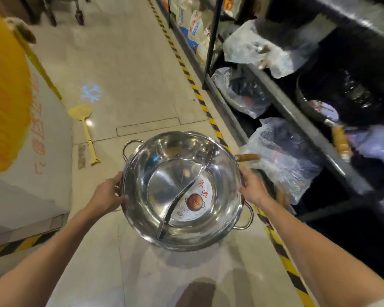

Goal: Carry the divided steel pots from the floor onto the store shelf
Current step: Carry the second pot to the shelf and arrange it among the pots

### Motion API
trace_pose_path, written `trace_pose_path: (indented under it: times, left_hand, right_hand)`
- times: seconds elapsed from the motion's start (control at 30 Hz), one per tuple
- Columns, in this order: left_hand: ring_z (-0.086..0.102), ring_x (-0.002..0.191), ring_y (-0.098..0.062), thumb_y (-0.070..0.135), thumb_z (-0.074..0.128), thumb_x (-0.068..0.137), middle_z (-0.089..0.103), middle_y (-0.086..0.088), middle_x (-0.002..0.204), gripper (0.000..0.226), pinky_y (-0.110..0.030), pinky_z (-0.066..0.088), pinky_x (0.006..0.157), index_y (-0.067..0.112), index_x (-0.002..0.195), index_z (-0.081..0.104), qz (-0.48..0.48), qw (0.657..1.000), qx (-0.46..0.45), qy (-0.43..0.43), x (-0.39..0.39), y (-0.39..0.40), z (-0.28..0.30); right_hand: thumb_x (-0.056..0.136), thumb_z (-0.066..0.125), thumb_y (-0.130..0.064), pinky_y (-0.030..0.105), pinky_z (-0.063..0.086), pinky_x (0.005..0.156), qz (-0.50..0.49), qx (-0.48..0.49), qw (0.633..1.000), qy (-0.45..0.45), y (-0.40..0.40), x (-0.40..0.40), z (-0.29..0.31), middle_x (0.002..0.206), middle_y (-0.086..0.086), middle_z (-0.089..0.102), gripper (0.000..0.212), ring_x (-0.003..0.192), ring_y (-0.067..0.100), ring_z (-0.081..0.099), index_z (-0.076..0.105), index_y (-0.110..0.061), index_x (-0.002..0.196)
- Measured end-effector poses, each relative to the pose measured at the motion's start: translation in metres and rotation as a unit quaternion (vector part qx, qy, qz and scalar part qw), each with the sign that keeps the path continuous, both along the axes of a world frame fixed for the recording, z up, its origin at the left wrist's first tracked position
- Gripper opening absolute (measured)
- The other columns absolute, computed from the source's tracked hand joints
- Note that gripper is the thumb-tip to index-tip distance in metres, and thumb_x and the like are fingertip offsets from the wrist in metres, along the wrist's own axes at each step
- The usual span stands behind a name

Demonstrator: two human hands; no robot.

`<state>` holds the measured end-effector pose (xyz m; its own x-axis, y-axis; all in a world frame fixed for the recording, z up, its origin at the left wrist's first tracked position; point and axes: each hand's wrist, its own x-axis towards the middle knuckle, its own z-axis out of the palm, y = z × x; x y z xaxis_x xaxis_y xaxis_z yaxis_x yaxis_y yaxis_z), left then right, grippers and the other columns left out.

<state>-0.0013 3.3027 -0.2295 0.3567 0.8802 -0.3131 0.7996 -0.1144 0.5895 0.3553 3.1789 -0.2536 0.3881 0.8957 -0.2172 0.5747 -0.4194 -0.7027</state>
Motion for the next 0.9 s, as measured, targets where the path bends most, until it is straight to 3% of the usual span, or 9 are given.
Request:
trace_pose_path:
  times: [0.13, 0.27, 0.37, 0.43, 0.53, 0.6, 0.7, 0.8, 0.9]
  left_hand:
    - [0.062, 0.089, -0.028, 0.007, 0.073, 0.072, 0.068, -0.015, 0.105, 0.067, -0.043, 0.050, 0.083, 0.021, 0.132, 0.045, -0.074, 0.997, -0.010, -0.001, 0.056, -0.007, 0.126]
    - [0.060, 0.085, -0.026, 0.003, 0.073, 0.070, 0.070, -0.016, 0.098, 0.051, -0.037, 0.047, 0.077, 0.015, 0.118, 0.057, -0.162, 0.987, -0.002, -0.005, 0.115, -0.027, 0.231]
    - [0.062, 0.084, -0.029, 0.006, 0.074, 0.069, 0.070, -0.014, 0.095, 0.060, -0.032, 0.042, 0.072, 0.023, 0.123, 0.054, -0.241, 0.970, 0.009, -0.018, 0.157, -0.054, 0.281]
    - [0.062, 0.079, -0.030, 0.005, 0.074, 0.068, 0.069, -0.015, 0.094, 0.069, -0.032, 0.044, 0.071, 0.026, 0.129, 0.049, -0.303, 0.952, 0.019, -0.043, 0.180, -0.080, 0.303]
    - [0.063, 0.082, -0.039, 0.013, 0.072, 0.065, 0.067, -0.023, 0.094, 0.066, -0.044, 0.053, 0.079, 0.016, 0.128, 0.051, -0.385, 0.921, 0.009, -0.052, 0.206, -0.124, 0.322]
    - [0.062, 0.085, -0.040, 0.021, 0.064, 0.057, 0.065, -0.026, 0.094, 0.066, -0.049, 0.052, 0.083, 0.008, 0.122, 0.055, -0.428, 0.903, -0.006, -0.046, 0.218, -0.155, 0.328]
    - [0.058, 0.083, -0.032, 0.009, 0.071, 0.066, 0.063, -0.016, 0.079, 0.037, -0.032, 0.050, 0.073, 0.005, 0.101, 0.063, -0.470, 0.881, 0.000, -0.049, 0.238, -0.196, 0.325]
    - [0.054, 0.072, -0.022, -0.004, 0.070, 0.067, 0.057, -0.009, 0.071, 0.029, -0.026, 0.036, 0.060, 0.011, 0.091, 0.063, -0.507, 0.861, 0.014, -0.038, 0.256, -0.231, 0.322]
    - [0.056, 0.070, -0.022, 0.008, 0.072, 0.066, 0.060, -0.007, 0.073, 0.043, -0.029, 0.039, 0.057, 0.010, 0.108, 0.065, -0.539, 0.841, 0.020, -0.043, 0.269, -0.254, 0.314]
  right_hand:
    - [0.080, 0.061, -0.002, 0.029, 0.048, 0.092, -0.080, -0.021, 0.997, -0.011, -0.066, 0.033, 0.120, 0.115, 0.008, 0.066, 0.050, 0.106, 0.026, 0.060, 0.053, -0.018, 0.127]
    - [0.083, 0.059, -0.006, 0.024, 0.041, 0.072, -0.199, -0.065, 0.976, -0.056, -0.150, 0.044, 0.231, 0.092, 0.013, 0.065, 0.050, 0.084, 0.026, 0.057, 0.049, -0.018, 0.131]
    - [0.085, 0.058, -0.005, 0.028, 0.041, 0.067, -0.267, -0.072, 0.959, -0.061, -0.221, 0.043, 0.287, 0.097, 0.023, 0.067, 0.053, 0.079, 0.033, 0.058, 0.044, -0.014, 0.135]
    - [0.086, 0.058, -0.003, 0.027, 0.042, 0.074, -0.316, -0.040, 0.946, -0.060, -0.269, 0.033, 0.314, 0.107, 0.019, 0.067, 0.052, 0.082, 0.024, 0.056, 0.044, -0.013, 0.135]
    - [0.084, 0.059, -0.005, 0.030, 0.043, 0.074, -0.369, -0.032, 0.927, -0.061, -0.341, 0.009, 0.335, 0.092, 0.012, 0.068, 0.054, 0.087, 0.029, 0.060, 0.045, -0.016, 0.135]
    - [0.082, 0.060, -0.006, 0.035, 0.044, 0.078, -0.414, -0.048, 0.907, -0.061, -0.387, -0.007, 0.339, 0.106, 0.017, 0.068, 0.055, 0.101, 0.035, 0.061, 0.047, -0.016, 0.134]
    - [0.081, 0.062, -0.011, 0.032, 0.044, 0.087, -0.462, -0.074, 0.882, -0.050, -0.444, -0.027, 0.341, 0.117, 0.015, 0.065, 0.053, 0.112, 0.032, 0.058, 0.048, -0.016, 0.133]
    - [0.083, 0.061, -0.009, 0.026, 0.036, 0.073, -0.493, -0.069, 0.866, -0.048, -0.482, -0.043, 0.336, 0.093, 0.004, 0.064, 0.049, 0.101, 0.033, 0.062, 0.051, -0.011, 0.130]
    - [0.083, 0.059, -0.008, 0.031, 0.041, 0.074, -0.531, -0.066, 0.844, -0.030, -0.509, -0.053, 0.322, 0.098, 0.018, 0.067, 0.046, 0.087, 0.026, 0.062, 0.053, -0.012, 0.128]
